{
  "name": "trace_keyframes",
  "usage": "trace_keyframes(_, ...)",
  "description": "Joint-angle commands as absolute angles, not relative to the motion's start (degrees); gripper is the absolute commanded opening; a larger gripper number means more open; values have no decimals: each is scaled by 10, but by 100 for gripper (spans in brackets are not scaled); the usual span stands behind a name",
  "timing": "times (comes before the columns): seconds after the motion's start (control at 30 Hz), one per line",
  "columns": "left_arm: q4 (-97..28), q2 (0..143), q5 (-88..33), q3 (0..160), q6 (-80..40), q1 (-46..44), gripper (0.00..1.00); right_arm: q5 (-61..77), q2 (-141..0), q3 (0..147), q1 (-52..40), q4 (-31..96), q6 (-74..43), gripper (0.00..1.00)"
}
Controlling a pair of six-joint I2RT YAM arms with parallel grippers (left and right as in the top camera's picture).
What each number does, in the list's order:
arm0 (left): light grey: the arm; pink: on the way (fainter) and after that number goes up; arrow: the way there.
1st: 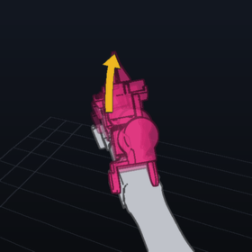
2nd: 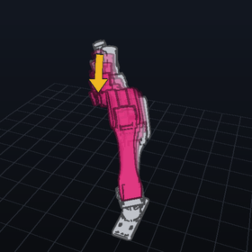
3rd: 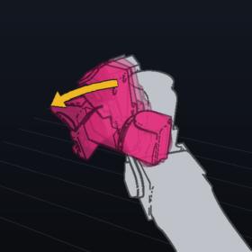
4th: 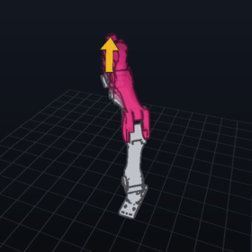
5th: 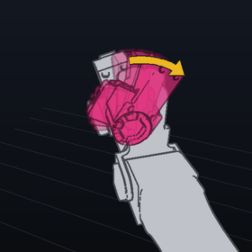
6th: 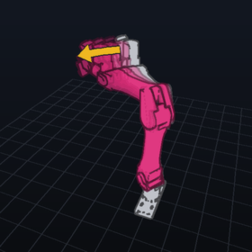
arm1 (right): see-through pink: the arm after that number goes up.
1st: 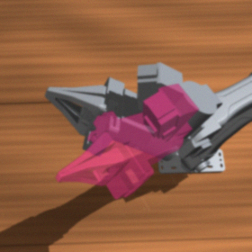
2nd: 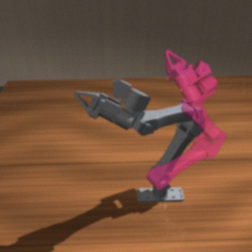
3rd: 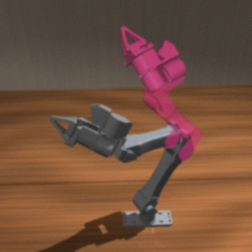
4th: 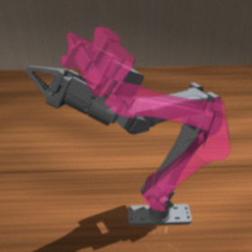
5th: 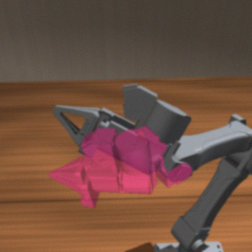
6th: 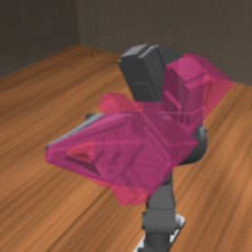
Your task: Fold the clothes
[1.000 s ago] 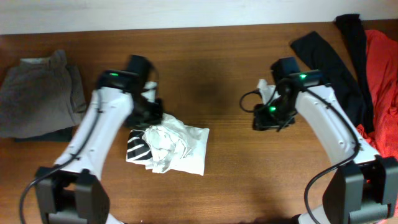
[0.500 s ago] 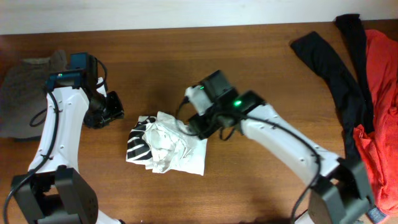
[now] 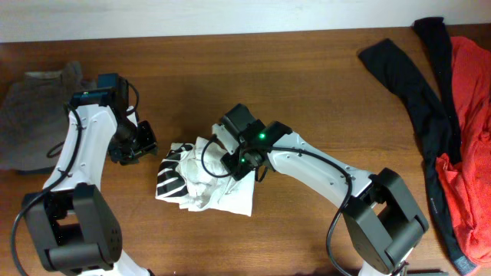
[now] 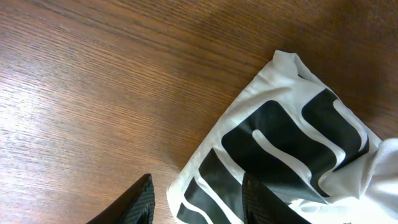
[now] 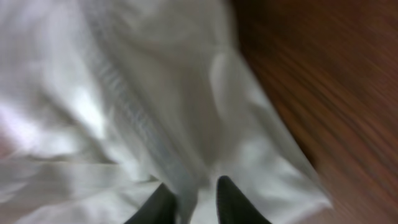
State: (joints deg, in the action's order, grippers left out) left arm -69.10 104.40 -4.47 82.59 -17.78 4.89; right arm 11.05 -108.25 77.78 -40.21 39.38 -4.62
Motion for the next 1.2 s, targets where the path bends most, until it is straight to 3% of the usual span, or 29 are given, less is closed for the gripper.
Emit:
trace_keyframes(0.0, -691, 1047, -56, 822, -171, 41, 45, -12, -1091, 782, -384, 429, -168, 22)
trace_keyframes(0.17, -693, 1047, -56, 822, -171, 27, 45, -15, -1091, 773, -361, 500, -230, 23)
trace_keyframes(0.33, -693, 1047, -56, 822, -171, 14, 45, 22, -1091, 771, -360, 524, -213, 37)
trace_keyframes(0.47, -694, 1047, -55, 822, -168, 7, 45, 35, -1089, 781, -360, 524, -195, 38)
trace_keyframes(0.63, -694, 1048, -44, 821, -166, 8, 46, 154, -1074, 840, -361, 525, -110, 38)
trace_keyframes(0.73, -688, 1048, -44, 821, -166, 8, 46, 250, -1074, 866, -378, 506, -60, 38)
trace_keyframes(1.17, -664, 1049, -29, 793, -166, 8, 46, 287, -1126, 863, -480, 368, -63, 48)
